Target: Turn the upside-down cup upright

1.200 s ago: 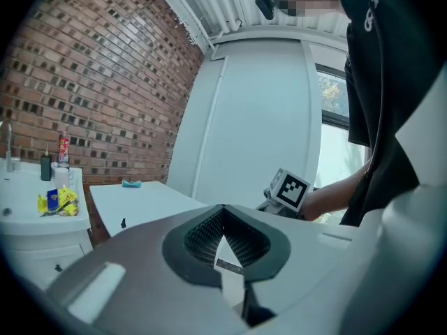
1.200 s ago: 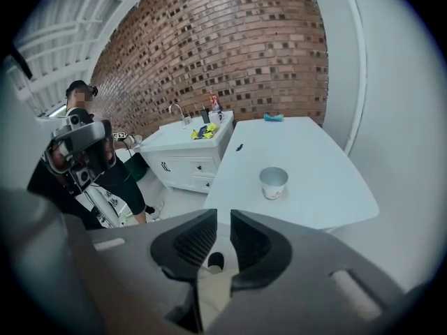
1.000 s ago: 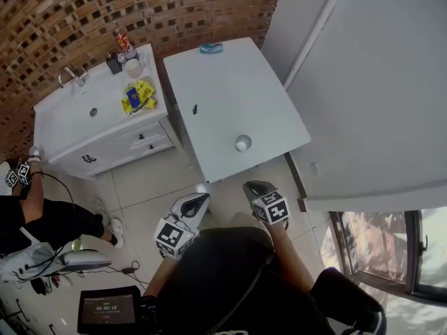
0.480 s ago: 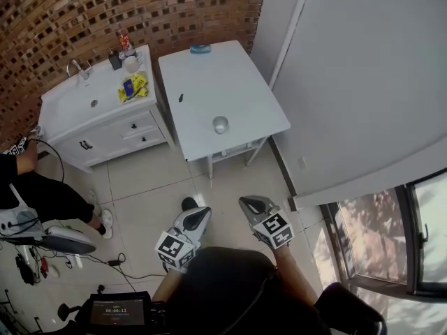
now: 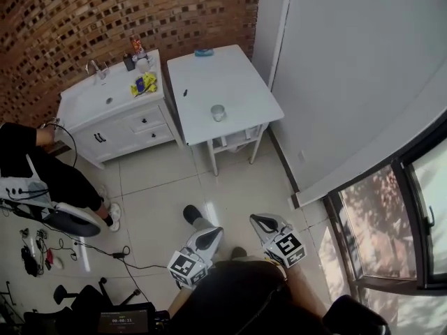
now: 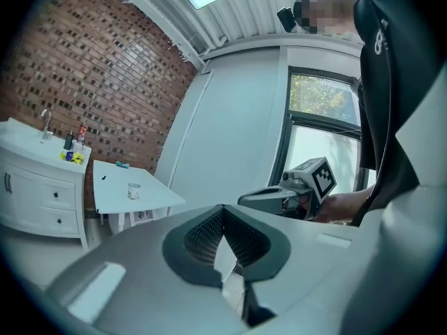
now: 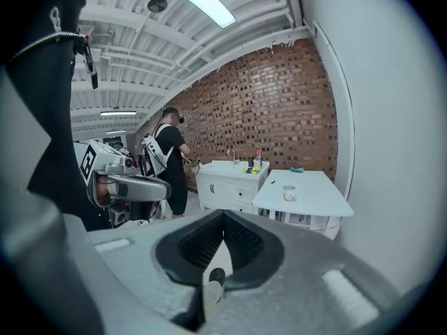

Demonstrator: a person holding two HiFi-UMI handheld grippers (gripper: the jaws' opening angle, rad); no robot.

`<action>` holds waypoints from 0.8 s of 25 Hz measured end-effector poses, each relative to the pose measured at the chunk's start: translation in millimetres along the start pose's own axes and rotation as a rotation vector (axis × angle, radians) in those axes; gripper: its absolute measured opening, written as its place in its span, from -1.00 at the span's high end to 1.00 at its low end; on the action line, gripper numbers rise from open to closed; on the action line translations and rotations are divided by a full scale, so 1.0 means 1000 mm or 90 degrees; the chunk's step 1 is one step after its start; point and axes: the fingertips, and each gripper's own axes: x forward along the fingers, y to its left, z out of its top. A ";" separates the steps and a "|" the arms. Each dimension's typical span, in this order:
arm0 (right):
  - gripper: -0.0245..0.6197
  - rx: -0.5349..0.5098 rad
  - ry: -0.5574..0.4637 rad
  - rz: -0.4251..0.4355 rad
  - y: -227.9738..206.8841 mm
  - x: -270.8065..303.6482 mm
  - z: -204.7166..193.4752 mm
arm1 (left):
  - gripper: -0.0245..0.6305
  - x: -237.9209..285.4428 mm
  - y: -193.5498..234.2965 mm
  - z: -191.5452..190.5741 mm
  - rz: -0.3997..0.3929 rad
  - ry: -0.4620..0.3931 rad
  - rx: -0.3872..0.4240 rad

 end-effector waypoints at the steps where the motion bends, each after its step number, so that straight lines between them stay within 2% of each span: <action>1: 0.94 -0.004 -0.007 0.002 0.006 -0.004 0.002 | 0.88 -0.004 -0.006 0.000 -0.001 -0.003 0.005; 7: 0.95 -0.031 -0.055 0.009 0.028 -0.014 0.025 | 0.88 -0.013 -0.019 0.019 -0.019 -0.020 0.035; 13: 0.95 -0.026 -0.097 0.009 0.036 -0.010 0.046 | 0.88 -0.023 -0.010 0.035 -0.022 -0.023 0.061; 20: 0.95 -0.026 -0.124 0.083 0.064 0.000 0.056 | 0.88 -0.032 -0.011 0.015 -0.002 -0.010 0.047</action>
